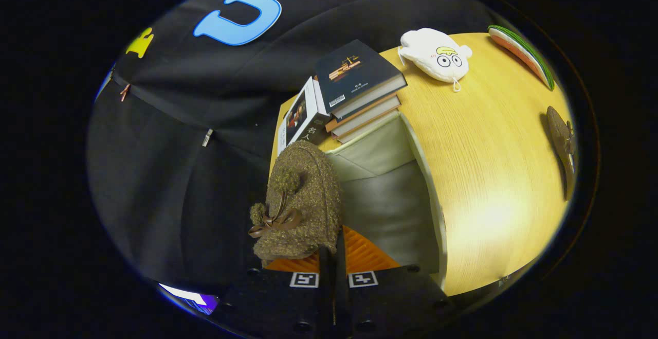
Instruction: Open the storage box then place both shoes into the box .Put the left shoe in first, then the right shoe, with the right side of both shoes facing outward in a uniform manner.
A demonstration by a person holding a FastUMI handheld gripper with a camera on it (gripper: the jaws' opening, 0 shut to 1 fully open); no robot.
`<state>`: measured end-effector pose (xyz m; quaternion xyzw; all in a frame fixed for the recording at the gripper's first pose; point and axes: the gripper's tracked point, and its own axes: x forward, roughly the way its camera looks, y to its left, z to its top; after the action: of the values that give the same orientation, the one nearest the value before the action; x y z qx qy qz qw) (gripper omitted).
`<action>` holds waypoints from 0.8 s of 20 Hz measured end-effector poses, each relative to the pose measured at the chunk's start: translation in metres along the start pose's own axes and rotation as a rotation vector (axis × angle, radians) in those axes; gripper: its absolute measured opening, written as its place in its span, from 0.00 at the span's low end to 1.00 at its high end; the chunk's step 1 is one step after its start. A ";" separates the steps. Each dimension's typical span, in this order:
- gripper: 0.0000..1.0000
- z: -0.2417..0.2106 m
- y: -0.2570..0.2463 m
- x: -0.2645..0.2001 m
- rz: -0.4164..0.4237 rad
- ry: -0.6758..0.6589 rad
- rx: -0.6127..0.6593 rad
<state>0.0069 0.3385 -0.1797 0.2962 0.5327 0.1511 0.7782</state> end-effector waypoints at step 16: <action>0.98 -0.013 0.034 -0.039 0.164 0.040 -0.100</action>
<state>-0.0178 0.3476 -0.1326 0.2964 0.5139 0.2464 0.7664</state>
